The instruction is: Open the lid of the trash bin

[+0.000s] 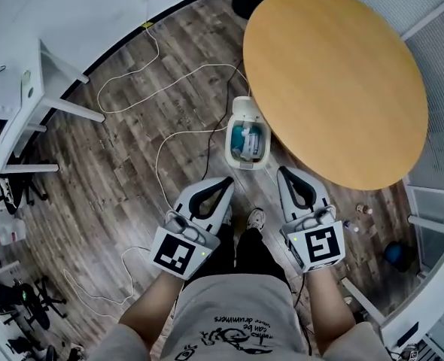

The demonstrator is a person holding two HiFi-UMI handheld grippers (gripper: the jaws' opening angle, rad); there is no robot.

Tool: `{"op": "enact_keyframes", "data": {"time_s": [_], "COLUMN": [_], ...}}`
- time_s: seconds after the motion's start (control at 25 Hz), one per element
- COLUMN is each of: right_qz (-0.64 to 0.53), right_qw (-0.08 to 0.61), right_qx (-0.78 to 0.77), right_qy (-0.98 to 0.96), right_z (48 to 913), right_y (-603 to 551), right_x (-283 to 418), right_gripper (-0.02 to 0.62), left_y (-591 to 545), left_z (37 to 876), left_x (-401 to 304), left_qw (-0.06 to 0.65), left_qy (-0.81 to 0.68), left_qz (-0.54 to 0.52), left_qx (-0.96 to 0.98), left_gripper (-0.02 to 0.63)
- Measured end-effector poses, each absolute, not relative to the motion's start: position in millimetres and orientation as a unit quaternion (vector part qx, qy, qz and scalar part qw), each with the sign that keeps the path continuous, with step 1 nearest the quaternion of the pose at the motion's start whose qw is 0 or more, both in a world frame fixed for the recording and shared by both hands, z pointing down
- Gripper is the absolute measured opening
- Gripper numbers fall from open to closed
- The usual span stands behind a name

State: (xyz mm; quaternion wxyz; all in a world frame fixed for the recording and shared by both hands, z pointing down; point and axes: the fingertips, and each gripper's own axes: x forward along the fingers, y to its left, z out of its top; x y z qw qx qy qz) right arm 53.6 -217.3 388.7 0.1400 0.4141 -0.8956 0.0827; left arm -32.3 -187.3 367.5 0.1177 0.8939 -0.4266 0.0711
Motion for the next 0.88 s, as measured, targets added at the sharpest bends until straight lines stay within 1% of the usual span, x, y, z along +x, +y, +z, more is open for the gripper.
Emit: {"op": "enact_keyframes", "data": {"time_s": [0.2,0.36,0.52,0.88], "right_qz": [0.077,0.059,0.049,0.032], "right_qw": [0.149,0.123,0.119,0.099], "right_qx": [0.417,0.410,0.407,0.403], "right_qy": [-0.893,-0.902,-0.904,-0.909], "right_z": [336,298,269,214], "right_y": [-202,-192,-181,-156], "right_x": [61,59,61,58], "right_gripper": [0.008,0.008,0.008,0.008], "left_y": [-175,-166,-159,-145], "left_z": [314,281,259,205], "left_x": [-35,-37,-36,-34], "left_qw": [0.109,0.100,0.079,0.061], "left_qy": [-0.428,-0.424,-0.420,-0.411], "left_qz": [0.057,0.047,0.041,0.015], "left_qx": [0.895,0.899,0.903,0.910], "left_gripper": [0.020,0.020,0.020,0.020]}}
